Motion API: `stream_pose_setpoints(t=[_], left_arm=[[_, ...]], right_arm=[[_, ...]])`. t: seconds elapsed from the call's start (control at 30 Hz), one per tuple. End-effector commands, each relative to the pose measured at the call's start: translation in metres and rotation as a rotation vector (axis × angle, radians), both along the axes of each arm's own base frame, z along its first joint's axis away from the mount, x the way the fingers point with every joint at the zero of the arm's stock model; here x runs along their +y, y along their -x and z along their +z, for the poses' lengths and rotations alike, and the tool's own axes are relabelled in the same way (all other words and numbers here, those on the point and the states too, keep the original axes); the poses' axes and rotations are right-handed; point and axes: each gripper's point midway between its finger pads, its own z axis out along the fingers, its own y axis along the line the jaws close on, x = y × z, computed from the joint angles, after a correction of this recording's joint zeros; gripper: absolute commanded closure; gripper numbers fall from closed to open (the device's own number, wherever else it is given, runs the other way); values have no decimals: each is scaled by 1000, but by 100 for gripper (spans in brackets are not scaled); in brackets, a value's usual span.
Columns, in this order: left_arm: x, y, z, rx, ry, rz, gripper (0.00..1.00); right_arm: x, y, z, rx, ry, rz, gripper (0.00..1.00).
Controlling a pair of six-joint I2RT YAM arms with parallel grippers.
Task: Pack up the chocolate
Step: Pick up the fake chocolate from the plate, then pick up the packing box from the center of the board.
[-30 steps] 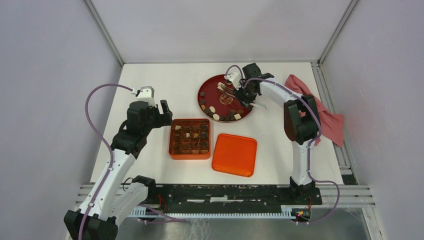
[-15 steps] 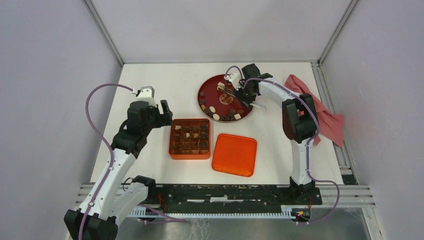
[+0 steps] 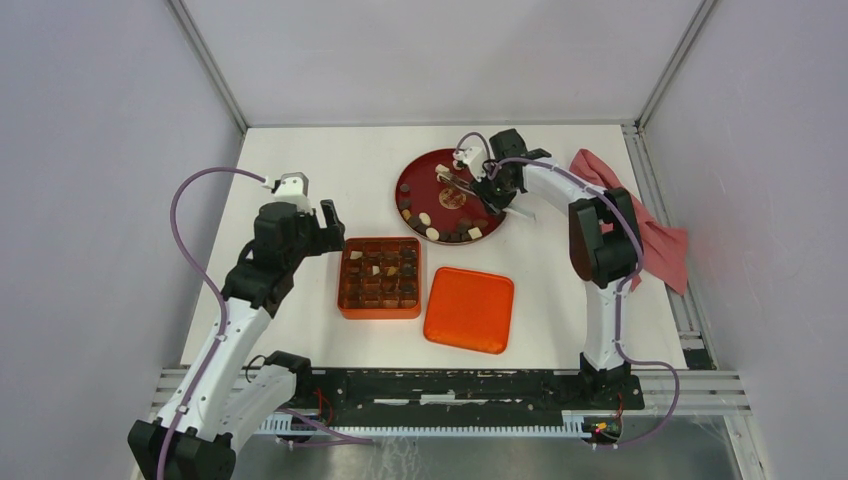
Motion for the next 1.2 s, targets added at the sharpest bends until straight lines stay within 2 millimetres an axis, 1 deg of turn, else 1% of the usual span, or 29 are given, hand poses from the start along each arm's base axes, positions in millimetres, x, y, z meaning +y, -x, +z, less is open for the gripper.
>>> stream_pose_setpoints(t=[0.0, 0.17, 0.37, 0.57, 0.67, 0.83, 1.03, 1.1, 1.13, 1.17], left_arm=[[0, -4, 12, -55, -7, -14, 10], [1, -3, 13, -60, -9, -9, 10], [2, -4, 11, -53, -15, -3, 10], [1, -5, 6, -36, -17, -8, 10], [-1, -6, 2, -17, -16, -17, 10], [-4, -7, -5, 11, -13, -29, 11], [-5, -10, -20, 67, -19, -25, 13], [-5, -11, -27, 93, -23, -20, 14], [-5, -12, -30, 105, -26, -16, 16], [-4, -12, -33, 116, -27, -11, 19]], right_arm=[[6, 8, 29, -41, -85, 13, 100], [7, 23, 33, -41, -123, 44, 100], [9, 32, 41, -44, -174, 76, 100], [14, 43, 64, -68, -245, 113, 100], [20, 53, 78, -73, -294, 150, 100], [33, 84, 100, -72, -398, 242, 100], [51, 132, 107, -65, -463, 377, 100], [59, 143, 109, -76, -467, 426, 100], [63, 149, 110, -80, -471, 452, 100], [68, 155, 113, -80, -482, 481, 100]])
